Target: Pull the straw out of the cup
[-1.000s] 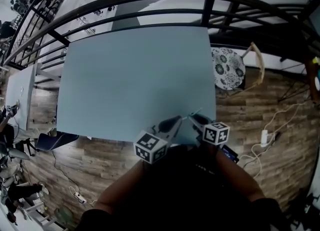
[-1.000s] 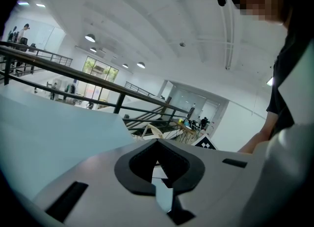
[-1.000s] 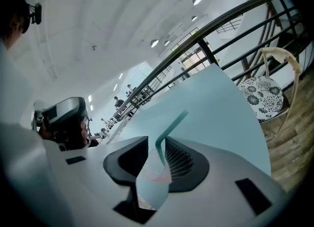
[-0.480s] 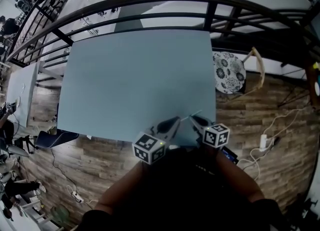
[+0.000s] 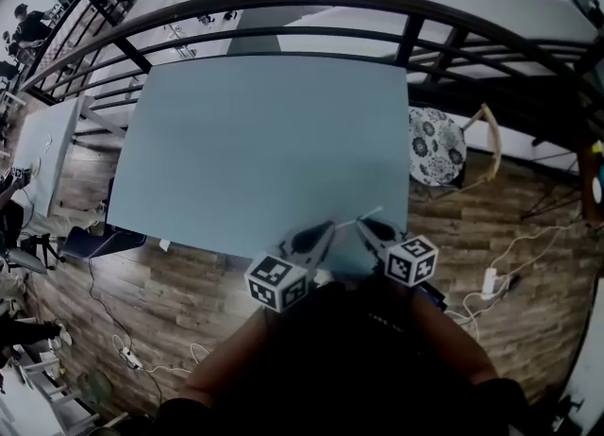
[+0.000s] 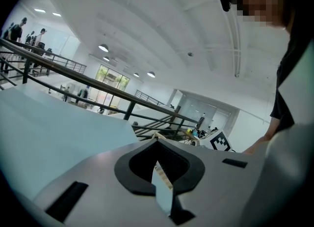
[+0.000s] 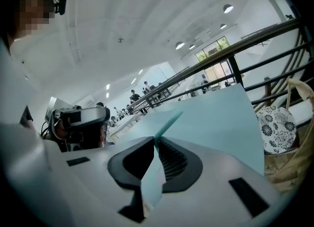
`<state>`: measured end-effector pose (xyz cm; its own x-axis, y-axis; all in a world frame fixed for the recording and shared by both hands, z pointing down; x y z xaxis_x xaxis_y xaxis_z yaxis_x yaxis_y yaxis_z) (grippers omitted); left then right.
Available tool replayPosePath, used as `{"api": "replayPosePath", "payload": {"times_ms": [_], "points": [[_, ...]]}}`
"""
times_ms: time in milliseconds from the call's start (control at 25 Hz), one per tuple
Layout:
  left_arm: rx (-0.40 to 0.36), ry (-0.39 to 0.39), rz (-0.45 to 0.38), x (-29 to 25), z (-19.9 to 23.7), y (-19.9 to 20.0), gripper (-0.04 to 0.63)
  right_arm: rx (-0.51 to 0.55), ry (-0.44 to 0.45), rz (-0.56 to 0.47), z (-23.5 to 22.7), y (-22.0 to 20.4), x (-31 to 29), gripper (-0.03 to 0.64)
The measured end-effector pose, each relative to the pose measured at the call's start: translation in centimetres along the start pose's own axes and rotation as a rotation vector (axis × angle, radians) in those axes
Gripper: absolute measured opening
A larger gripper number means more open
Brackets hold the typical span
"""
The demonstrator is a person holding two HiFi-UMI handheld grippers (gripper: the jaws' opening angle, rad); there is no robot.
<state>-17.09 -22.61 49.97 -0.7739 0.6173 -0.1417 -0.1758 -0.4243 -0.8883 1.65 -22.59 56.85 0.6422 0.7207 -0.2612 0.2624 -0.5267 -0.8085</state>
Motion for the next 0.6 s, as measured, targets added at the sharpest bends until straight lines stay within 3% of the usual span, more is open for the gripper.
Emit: {"api": "replayPosePath", "payload": {"times_ms": [400,600], "points": [[0.066,0.087,-0.022,2.9,0.2,-2.3,0.011,0.173,0.093,0.041,3.8,2.2,0.7,0.043],[0.078,0.088,-0.038,3.5,0.3,-2.7,0.011,0.194,0.11,0.041,4.8,2.4,0.7,0.043]]}}
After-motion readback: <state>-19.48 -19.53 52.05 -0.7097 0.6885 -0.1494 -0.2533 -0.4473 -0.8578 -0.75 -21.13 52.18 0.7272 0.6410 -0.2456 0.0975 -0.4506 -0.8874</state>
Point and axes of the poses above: the fingertips, and each gripper's own axes: x backward along the fingers, z to its left, y out of its top, the point moved 8 cm from there along x, backward along the fingers, and after that the axes turned 11 degrees about -z, right-handed, at the moved point
